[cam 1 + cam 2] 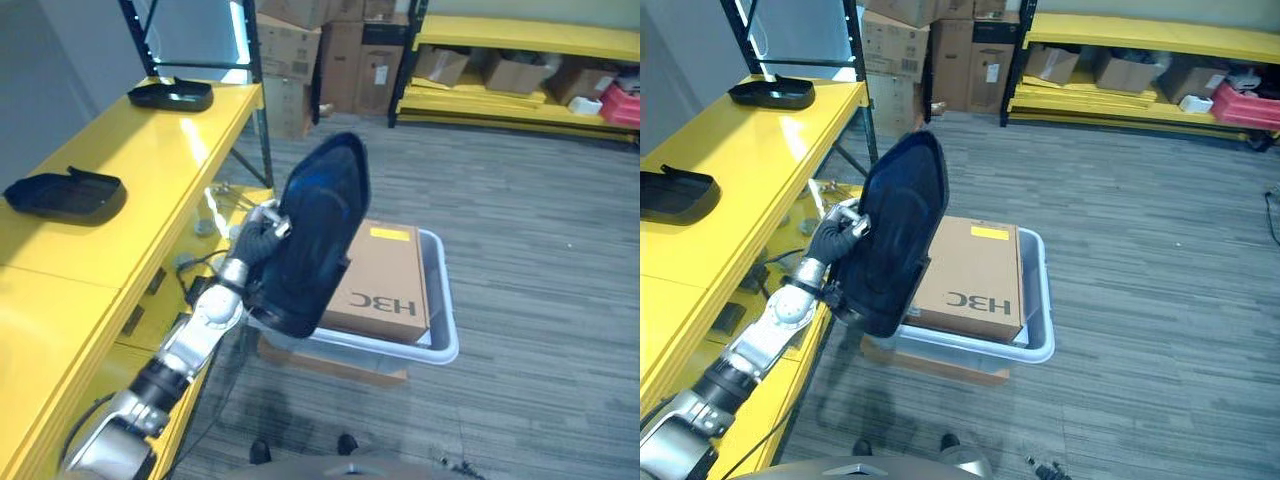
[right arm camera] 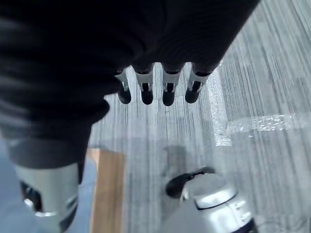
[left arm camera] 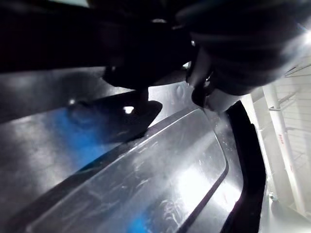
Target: Move parts from the plastic box to the shelf.
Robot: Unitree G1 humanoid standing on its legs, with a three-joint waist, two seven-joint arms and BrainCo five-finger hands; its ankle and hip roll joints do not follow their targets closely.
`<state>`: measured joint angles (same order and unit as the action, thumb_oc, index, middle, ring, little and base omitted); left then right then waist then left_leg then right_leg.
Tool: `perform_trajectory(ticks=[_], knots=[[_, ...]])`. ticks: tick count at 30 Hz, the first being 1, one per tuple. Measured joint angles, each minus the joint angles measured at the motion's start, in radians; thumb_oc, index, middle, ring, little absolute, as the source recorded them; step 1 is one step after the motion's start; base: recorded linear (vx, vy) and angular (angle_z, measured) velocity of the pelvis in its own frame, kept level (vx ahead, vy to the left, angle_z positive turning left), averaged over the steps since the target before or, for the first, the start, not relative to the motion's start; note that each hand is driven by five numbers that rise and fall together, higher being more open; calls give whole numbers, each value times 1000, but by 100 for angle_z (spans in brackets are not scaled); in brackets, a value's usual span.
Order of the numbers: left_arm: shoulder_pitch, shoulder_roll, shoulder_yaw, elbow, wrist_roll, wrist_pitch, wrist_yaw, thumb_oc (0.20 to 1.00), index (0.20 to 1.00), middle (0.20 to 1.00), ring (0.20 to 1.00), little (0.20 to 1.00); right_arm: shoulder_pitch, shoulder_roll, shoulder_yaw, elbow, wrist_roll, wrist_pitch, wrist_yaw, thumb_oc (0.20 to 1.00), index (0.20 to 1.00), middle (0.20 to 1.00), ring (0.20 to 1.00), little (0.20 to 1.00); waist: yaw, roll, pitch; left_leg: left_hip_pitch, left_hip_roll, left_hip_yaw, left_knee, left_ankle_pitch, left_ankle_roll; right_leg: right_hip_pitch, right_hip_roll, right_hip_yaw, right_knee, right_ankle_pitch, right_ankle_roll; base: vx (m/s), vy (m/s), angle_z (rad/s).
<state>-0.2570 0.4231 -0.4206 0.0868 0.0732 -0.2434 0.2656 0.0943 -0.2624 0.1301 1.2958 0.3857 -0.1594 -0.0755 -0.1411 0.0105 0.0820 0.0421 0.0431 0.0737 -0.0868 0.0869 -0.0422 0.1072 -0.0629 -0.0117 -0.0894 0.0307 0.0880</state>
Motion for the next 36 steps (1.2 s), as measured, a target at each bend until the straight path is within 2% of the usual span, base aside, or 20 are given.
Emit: perform_trajectory(ticks=[5,10,12,13,14,15,16,19,20,21,23,24,26,29,30,31,32,33,34,36], knots=[[203,7,118,-166,-7,-19,-12,200,200,200,200,200,-63,6,121,17,-221,44,-1,1000,1000,1000,1000,1000,43,21,15,3,3,-35,4,6,-7,17,11,-18,0,-4,-6,-41,-116,15],[287,31,220,-313,-33,-55,-6,200,200,200,200,200,-104,-17,189,15,-356,66,-36,1000,1000,1000,1000,1000,155,48,46,-56,24,-141,7,57,-48,14,55,-118,3,-11,-31,-176,-108,62],[281,35,247,-352,-33,-60,5,200,200,200,200,200,-144,-23,208,16,-383,69,-39,1000,1000,1000,1000,1000,181,55,67,-117,25,-216,6,119,-126,-10,62,-192,7,-3,-50,-132,-66,114],[257,34,253,-357,-33,-64,21,200,200,200,200,200,-170,-31,208,15,-393,70,-39,1000,1000,1000,1000,1000,195,61,94,-155,22,-221,0,163,-170,-11,62,-275,7,6,-77,-115,-70,189],[254,32,267,-355,-33,-66,37,200,200,200,200,200,-184,-27,198,14,-393,70,-41,1000,1000,1000,1000,1000,195,49,106,-170,29,-110,25,45,-105,-15,50,-332,0,-6,-106,-100,-51,152],[248,45,271,-354,-30,-66,43,200,200,200,200,200,-198,-27,179,-5,-393,67,-43,1000,1000,1000,1000,1000,210,26,111,-166,25,-29,72,24,-84,-13,18,-360,0,4,-107,-98,-37,126],[235,51,270,-351,-29,-69,48,200,200,200,200,200,-207,-22,173,-14,-393,61,-44,1000,1000,1000,1000,1000,184,-3,115,-176,24,50,131,12,-92,-9,-19,-402,0,4,-106,-93,-14,102],[214,60,267,-387,-1,-74,59,200,200,200,200,200,-203,-26,115,-10,-388,57,-53,1000,1000,1000,1000,1000,171,-22,118,-93,27,87,237,-61,-69,16,-80,-472,8,19,-70,-105,-10,112],[155,62,257,-410,41,-83,60,200,200,200,200,200,-165,-38,94,-22,-373,58,-68,1000,1000,1000,1000,1000,138,-9,109,-79,37,190,301,-112,-12,34,-105,-556,36,4,-18,-35,110,208],[99,52,264,-440,57,-92,66,200,200,200,200,200,-136,-26,84,-9,-372,71,-68,1000,1000,1000,1000,1000,118,1,99,-77,11,205,240,-116,22,19,-107,-551,79,-26,-13,-22,160,215],[86,100,281,-475,71,-93,92,200,200,200,200,200,-135,10,53,37,-372,77,-69,1000,1000,1000,1000,1000,158,-33,88,-73,-20,200,171,-108,38,2,-125,-542,90,-30,7,57,278,107],[75,135,303,-465,122,-91,109,200,200,200,200,200,-135,27,52,53,-372,79,-71,1000,1000,1000,1000,1000,142,-56,70,-48,-55,139,104,-78,59,34,-142,-598,83,-23,18,59,268,100],[77,167,308,-470,157,-87,135,200,200,200,200,200,-141,22,15,56,-359,77,-81,1000,1000,1000,1000,1000,150,-54,64,-15,-82,113,65,-68,71,32,-175,-592,134,-24,19,35,261,69],[98,173,323,-476,181,-88,155,200,200,200,200,200,-177,32,-1,46,-328,74,-85,1000,1000,1000,1000,1000,152,-48,60,11,-98,120,63,-77,91,-5,-212,-540,234,-31,23,-24,231,-3],[92,172,324,-466,216,-87,168,200,200,200,200,200,-184,44,-8,14,-292,67,-89,1000,1000,1000,1000,1000,134,-26,66,22,-99,97,58,-80,112,-72,-248,-482,418,-51,21,-5,143,50],[56,183,284,-457,237,-84,187,200,200,200,200,200,-174,53,28,-29,-271,73,-90,1000,1000,1000,1000,1000,92,0,71,16,-90,38,45,-60,113,-164,-196,-297,495,-148,41,-18,138,96],[22,173,246,-435,235,-95,190,200,200,200,200,200,-152,55,25,-34,-259,70,-92,1000,1000,1000,1000,1000,70,13,76,-5,-75,-11,59,-58,107,-181,-79,-99,455,-212,44,129,66,186],[-30,149,181,-380,235,-105,187,200,200,200,200,200,-128,55,39,-54,-244,64,-101,1000,1000,1000,1000,1000,45,43,78,-42,-44,-95,86,-62,90,-181,90,147,395,-250,36,93,-39,178],[-15,184,179,-378,233,-105,184,200,200,200,200,200,-113,62,61,-44,-230,58,-106,1000,1000,1000,1000,1000,52,-3,70,-27,-73,-94,31,-49,72,-220,153,202,337,-217,-10,107,-37,152],[-2,160,170,-373,224,-104,179,200,200,200,200,200,-96,60,72,-22,-210,54,-112,1000,1000,1000,1000,1000,49,-34,54,-28,-121,-172,14,-34,72,-187,126,158,255,-103,-92,64,-92,121]])
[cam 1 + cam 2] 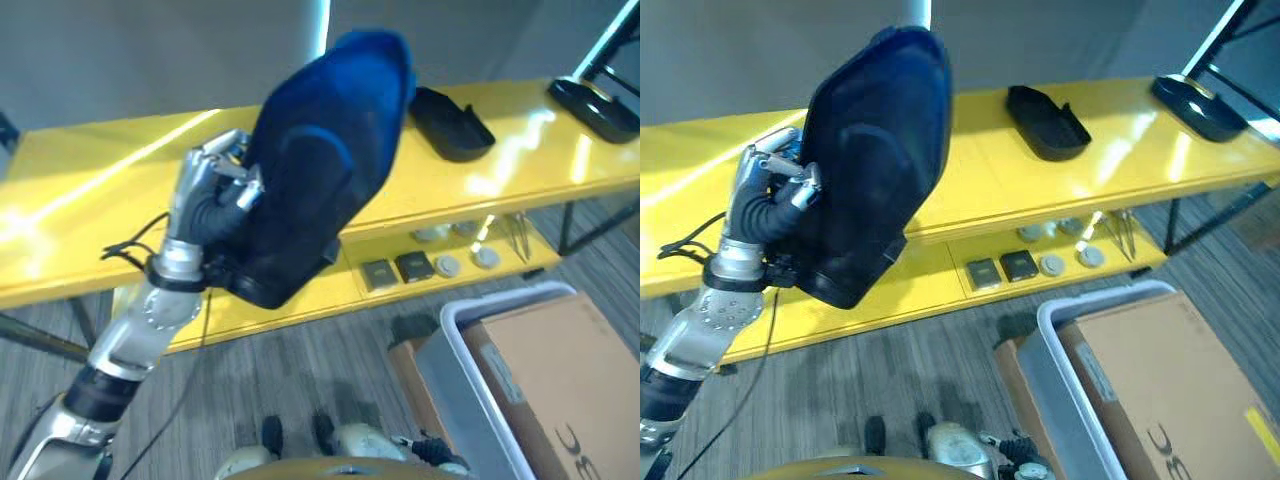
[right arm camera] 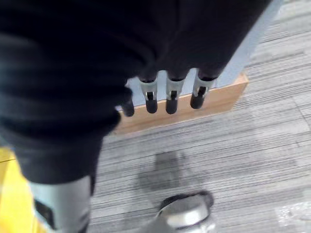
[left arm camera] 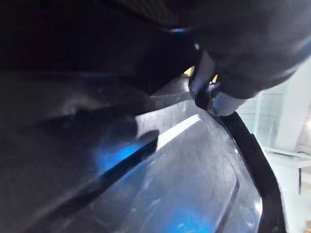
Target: Move parts from the plastic box to the shelf.
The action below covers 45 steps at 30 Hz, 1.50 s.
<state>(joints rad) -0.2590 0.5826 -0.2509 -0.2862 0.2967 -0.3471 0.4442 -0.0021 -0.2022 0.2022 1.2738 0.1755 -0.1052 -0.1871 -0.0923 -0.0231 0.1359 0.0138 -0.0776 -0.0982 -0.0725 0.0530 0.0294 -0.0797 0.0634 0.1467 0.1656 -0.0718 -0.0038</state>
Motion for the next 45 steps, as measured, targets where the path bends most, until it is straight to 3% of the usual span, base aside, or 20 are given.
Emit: perform_trajectory(ticks=[2,4,7,8,9,11,13,14,15,17,19,20,23,25,28,31,34,38,43,45], knots=[[58,-12,-8,-47,-30,-4,-12,200,200,200,200,200,-4,-11,4,38,17,2,1,1000,1000,1000,1000,1000,16,41,-4,-8,24,-1,-6,8,-18,41,-15,-112,-91,44,-8,85,-94,140],[125,-9,29,-61,-42,-5,-12,200,200,200,200,200,-31,-8,2,39,17,1,4,1000,1000,1000,1000,1000,49,56,-8,-6,35,14,-6,31,-17,62,-8,-119,-130,57,-7,70,-33,31],[207,-5,102,-64,-60,-4,-9,200,200,200,200,200,-101,-25,-16,40,20,0,3,1000,1000,1000,1000,1000,90,74,1,-30,34,23,45,13,-34,73,-8,-114,-147,53,-2,-33,46,8],[205,-6,106,-46,-80,-4,-7,200,200,200,200,200,-130,-64,-18,43,19,0,2,1000,1000,1000,1000,1000,91,80,31,-100,3,14,153,13,-66,75,-39,-162,-146,64,-14,22,158,93],[202,-2,111,-28,-88,-2,-7,200,200,200,200,200,-134,-98,-33,39,17,2,-3,1000,1000,1000,1000,1000,108,60,53,-138,-5,34,191,-6,-104,86,-77,-209,-153,70,-22,104,153,126],[185,0,125,16,-97,-5,-6,200,200,200,200,200,-135,-101,-71,38,16,3,-13,1000,1000,1000,1000,1000,102,35,65,-147,59,57,200,-31,-125,124,-99,-235,-189,70,-17,143,168,80],[186,-2,152,45,-99,0,9,200,200,200,200,200,-126,-104,-102,37,21,0,-24,1000,1000,1000,1000,1000,116,31,66,-129,160,-1,132,-29,-131,149,-95,-231,-229,86,0,112,238,9],[181,-3,175,49,-100,0,28,200,200,200,200,200,-131,-99,-105,22,36,-7,-38,1000,1000,1000,1000,1000,116,30,67,-134,224,-57,94,-29,-133,143,-100,-211,-241,94,25,133,300,-21],[173,-3,179,50,-100,0,39,200,200,200,200,200,-131,-100,-104,14,41,-10,-40,1000,1000,1000,1000,1000,116,35,64,-131,237,-71,87,-28,-137,135,-102,-205,-244,98,31,167,349,-30],[165,-22,177,53,-100,0,58,200,200,200,200,200,-132,-104,-102,9,55,-9,-41,1000,1000,1000,1000,1000,102,41,65,-132,225,-62,81,-24,-144,124,-131,-180,-246,107,73,179,408,-43],[153,-18,168,52,-99,1,57,200,200,200,200,200,-130,-106,-90,9,52,-6,-41,1000,1000,1000,1000,1000,79,67,53,-102,177,-12,48,-23,-120,114,-165,-169,-246,108,113,88,358,-62],[125,35,169,51,-99,0,58,200,200,200,200,200,-144,-98,36,4,-30,15,-45,1000,1000,1000,1000,1000,92,33,61,-89,105,35,15,31,-99,62,-241,-141,-223,123,124,45,237,-74],[118,65,184,56,-100,1,65,200,200,200,200,200,-117,-31,44,1,-103,24,-42,1000,1000,1000,1000,1000,92,23,66,-101,49,107,16,43,-63,27,-296,-174,-200,167,118,84,126,-63],[130,62,203,69,-100,5,74,200,200,200,200,200,-114,-10,-8,-6,-103,21,-40,1000,1000,1000,1000,1000,105,22,70,-99,39,131,14,33,-49,0,-281,-196,-179,163,137,105,84,-64],[123,73,218,78,-99,15,77,200,200,200,200,200,-107,5,-16,-9,-97,12,-43,1000,1000,1000,1000,1000,80,19,74,-103,39,134,-5,35,-34,-35,-195,-103,-176,108,149,63,-21,-7],[124,75,219,86,-97,35,78,200,200,200,200,200,-74,5,-6,-7,-91,3,-42,1000,1000,1000,1000,1000,72,13,72,-102,12,132,-6,33,-35,-55,-196,-99,-192,123,136,51,-93,17],[125,61,227,119,-96,65,95,200,200,200,200,200,-58,5,23,-9,-74,-17,-40,1000,1000,1000,1000,1000,71,-2,68,-105,-2,124,-6,29,-29,-49,-196,-95,-255,189,130,42,-107,15],[65,58,223,208,-116,87,114,200,200,200,200,200,-65,-1,14,-5,-58,-23,-35,1000,1000,1000,1000,1000,55,2,66,-147,40,123,-6,34,-36,-95,-150,-91,-254,208,120,-34,-77,-7],[-129,29,199,460,-242,116,132,200,200,200,200,200,-84,-9,3,2,-23,-23,-34,1000,1000,1000,1000,1000,-10,5,68,-192,77,150,-6,47,-44,-155,-112,-71,-255,223,99,-28,-54,-19],[-269,75,143,593,-287,143,127,200,200,200,200,200,-87,-16,27,-1,-21,-23,-33,1000,1000,1000,1000,1000,-29,12,72,-217,87,154,-6,52,-53,-181,-103,-68,-255,230,90,-28,-25,-13]])
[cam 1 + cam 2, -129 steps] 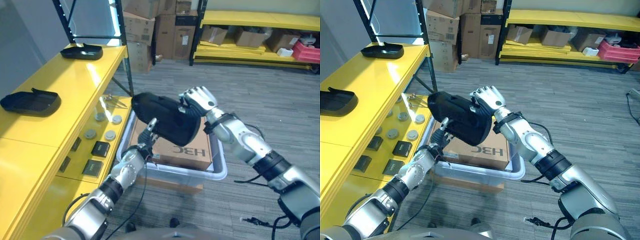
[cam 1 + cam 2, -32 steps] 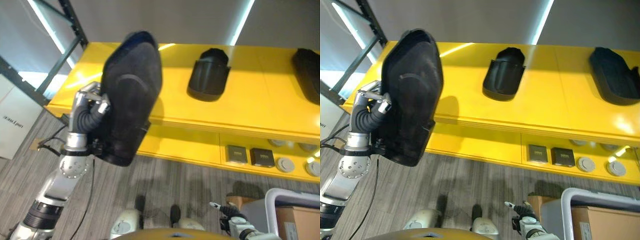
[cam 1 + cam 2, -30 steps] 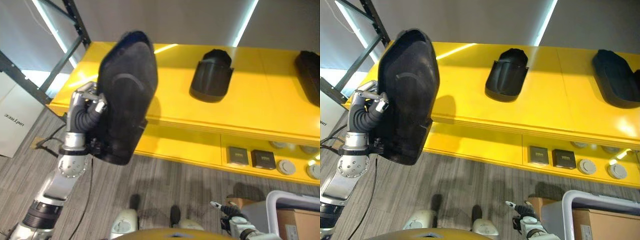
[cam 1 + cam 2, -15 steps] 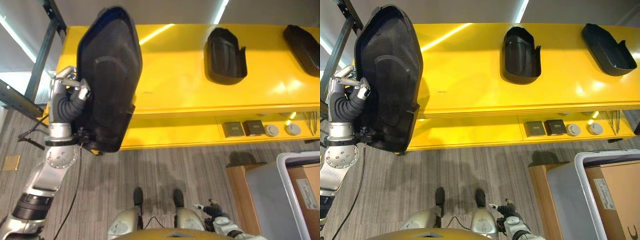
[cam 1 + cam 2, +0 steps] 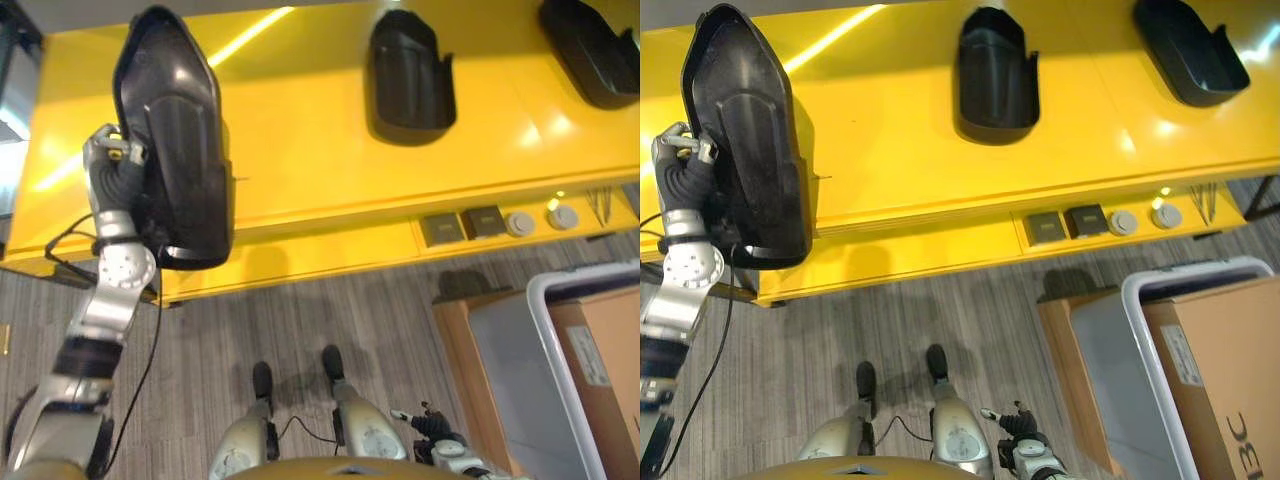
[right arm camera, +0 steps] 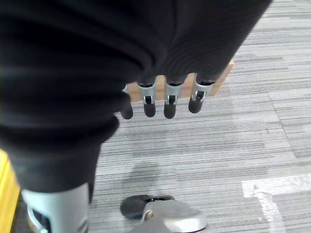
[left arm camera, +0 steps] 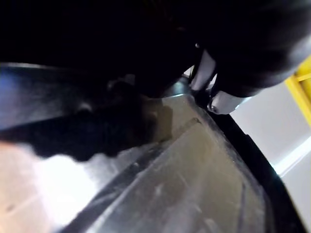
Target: Move parts from the plastic box to the shelf.
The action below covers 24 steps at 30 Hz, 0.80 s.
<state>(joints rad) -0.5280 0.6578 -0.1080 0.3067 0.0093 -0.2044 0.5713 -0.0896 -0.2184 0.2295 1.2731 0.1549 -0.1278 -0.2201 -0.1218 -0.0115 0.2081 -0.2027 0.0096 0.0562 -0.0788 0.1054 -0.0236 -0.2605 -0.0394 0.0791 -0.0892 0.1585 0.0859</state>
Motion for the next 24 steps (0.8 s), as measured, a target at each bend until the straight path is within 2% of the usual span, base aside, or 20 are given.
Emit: perform_trajectory(ticks=[1,3,4,5,7,8,9,11,14,19,24], knots=[[-69,39,-22,35,-8,9,1,200,200,200,200,200,-1,1,1,0,5,0,1,1000,1000,1000,1000,1000,-8,2,3,-16,5,3,0,4,-6,-17,6,1,0,5,-6,-6,-39,-11],[-129,58,-23,67,-38,4,9,200,200,200,200,200,0,-8,6,0,8,1,5,1000,1000,1000,1000,1000,-29,28,23,-22,17,10,0,3,-15,-29,19,9,0,7,-9,8,-40,-20],[-268,91,-136,265,-66,16,-20,200,200,200,200,200,-5,-17,66,3,-5,6,22,1000,1000,1000,1000,1000,-14,36,29,-29,23,26,-1,3,-21,-43,25,18,0,2,-14,14,-19,-21],[-325,114,-172,349,-96,46,-41,200,200,200,200,200,-17,-22,83,3,-6,8,29,1000,1000,1000,1000,1000,-20,40,33,-37,25,25,-1,3,-25,-52,27,17,0,5,-18,7,-20,-19],[-410,124,-186,486,-144,63,-57,200,200,200,200,200,-30,-33,82,2,-6,6,39,1000,1000,1000,1000,1000,-36,50,53,-41,28,25,-3,5,-31,-57,30,16,0,9,-20,-2,-14,-4],[-501,140,-266,632,-169,89,-94,200,200,200,200,200,-41,-38,79,8,-4,19,44,1000,1000,1000,1000,1000,-41,55,62,-45,31,25,-1,10,-34,-60,33,16,2,17,-30,-1,-9,-5],[-529,155,-296,687,-183,101,-120,200,200,200,200,200,-50,-40,79,12,-4,26,45,1000,1000,1000,1000,1000,-49,56,65,-45,33,26,-1,9,-35,-62,36,17,5,18,-31,4,-10,-5],[-545,160,-305,707,-198,118,-150,200,200,200,200,200,-52,-44,80,11,-3,27,46,1000,1000,1000,1000,1000,-49,57,72,-42,39,26,-1,8,-37,-60,41,16,7,20,-34,0,0,0],[-607,173,-326,832,-223,116,-193,200,200,200,200,200,-88,-47,79,15,10,26,48,1000,1000,1000,1000,1000,-49,59,101,-41,41,28,-1,8,-37,-59,43,18,7,20,-35,1,-1,-1],[-593,205,-327,832,-222,123,-248,200,200,200,200,200,-105,-46,80,12,37,27,67,1000,1000,1000,1000,1000,-40,63,109,-38,41,27,-1,9,-38,-56,43,17,7,21,-35,0,0,0],[-578,206,-329,806,-220,122,-259,200,200,200,200,200,-115,-46,81,11,39,26,68,1000,1000,1000,1000,1000,-33,64,111,-36,41,27,-1,10,-40,-54,43,17,7,23,-38,0,0,0]])
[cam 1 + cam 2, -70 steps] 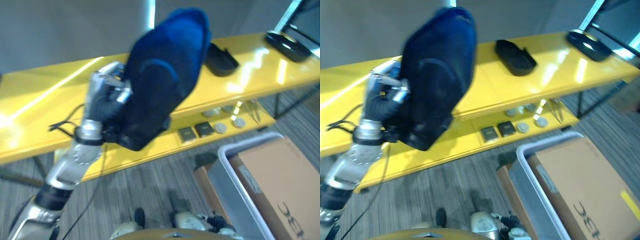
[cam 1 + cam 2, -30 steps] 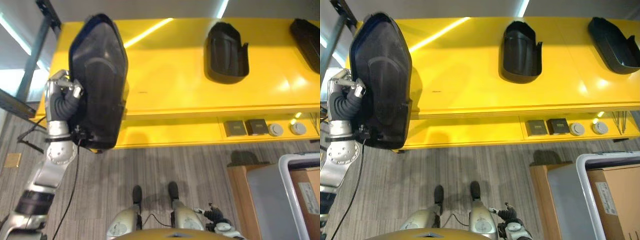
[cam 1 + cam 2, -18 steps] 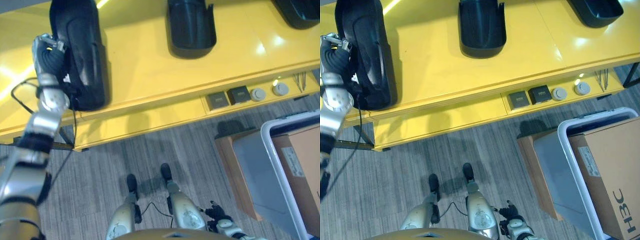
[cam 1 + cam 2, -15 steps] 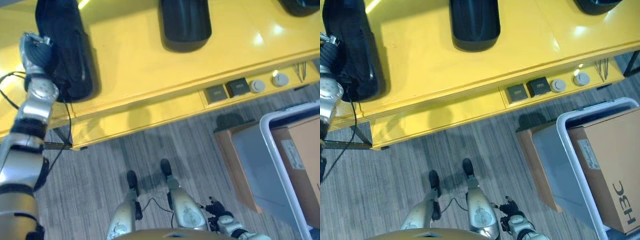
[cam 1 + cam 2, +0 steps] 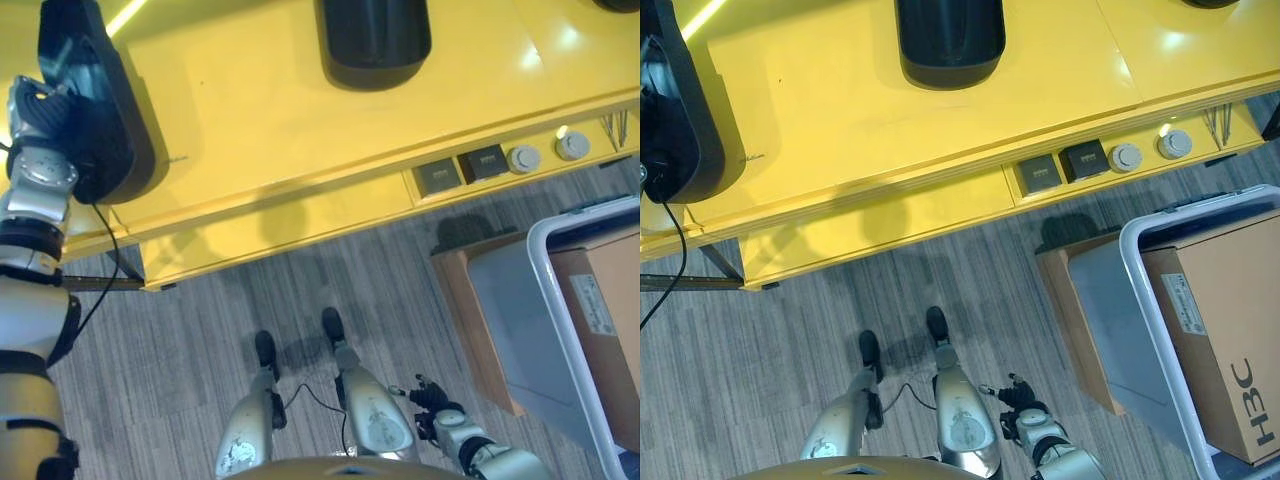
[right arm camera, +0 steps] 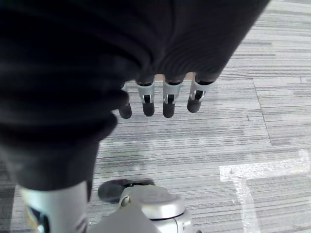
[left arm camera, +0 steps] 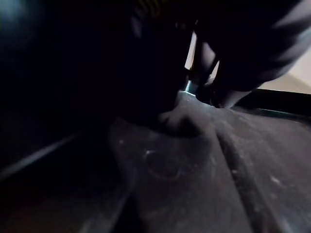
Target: Move parts from the plastic box to the shelf.
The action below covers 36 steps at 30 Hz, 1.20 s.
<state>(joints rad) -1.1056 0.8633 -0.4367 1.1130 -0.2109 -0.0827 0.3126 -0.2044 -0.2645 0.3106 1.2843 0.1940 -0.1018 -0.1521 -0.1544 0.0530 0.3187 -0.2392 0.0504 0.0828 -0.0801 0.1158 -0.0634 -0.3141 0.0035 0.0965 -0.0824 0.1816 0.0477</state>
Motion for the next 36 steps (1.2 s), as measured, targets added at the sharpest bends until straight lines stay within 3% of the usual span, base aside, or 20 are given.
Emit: perform_trajectory(ticks=[2,3,5,6,24,36], knots=[[-2,1,-5,0,2,3,-4,200,200,200,200,200,0,0,0,0,0,0,0,1000,1000,1000,1000,1000,-1,0,0,0,0,0,0,0,0,0,0,0,0,1,-1,0,0,0],[-2,3,-7,0,11,4,-10,363,363,363,363,363,0,0,0,0,0,0,0,1000,1000,1000,1000,1000,-1,0,0,0,0,0,0,1,0,0,0,0,0,1,-1,0,0,0],[-3,4,-7,0,21,4,-16,956,956,956,956,956,0,0,0,0,1,0,0,1000,1000,1000,1000,1000,-1,0,0,1,0,0,0,1,0,0,0,0,0,1,-2,0,0,0],[-4,4,-8,0,21,4,-17,1000,1000,1000,1000,1000,0,0,0,0,1,0,0,1000,1000,1000,1000,1000,-1,0,0,1,0,0,0,1,0,1,0,0,0,2,-2,0,0,0],[-40,-35,-40,11,37,20,11,1000,1000,1000,1000,1000,0,2,-1,23,16,0,1,1000,1000,1000,1000,1000,-2,-1,0,15,-1,-1,0,2,1,18,-3,-1,0,3,-3,0,0,0],[-56,-61,-39,-5,18,22,15,1000,1000,1000,1000,1000,4,0,-24,29,17,10,3,1000,1000,1000,1000,1000,-14,-2,-9,95,-2,-1,-6,-4,-3,97,-4,-1,0,-2,-5,0,0,0]])
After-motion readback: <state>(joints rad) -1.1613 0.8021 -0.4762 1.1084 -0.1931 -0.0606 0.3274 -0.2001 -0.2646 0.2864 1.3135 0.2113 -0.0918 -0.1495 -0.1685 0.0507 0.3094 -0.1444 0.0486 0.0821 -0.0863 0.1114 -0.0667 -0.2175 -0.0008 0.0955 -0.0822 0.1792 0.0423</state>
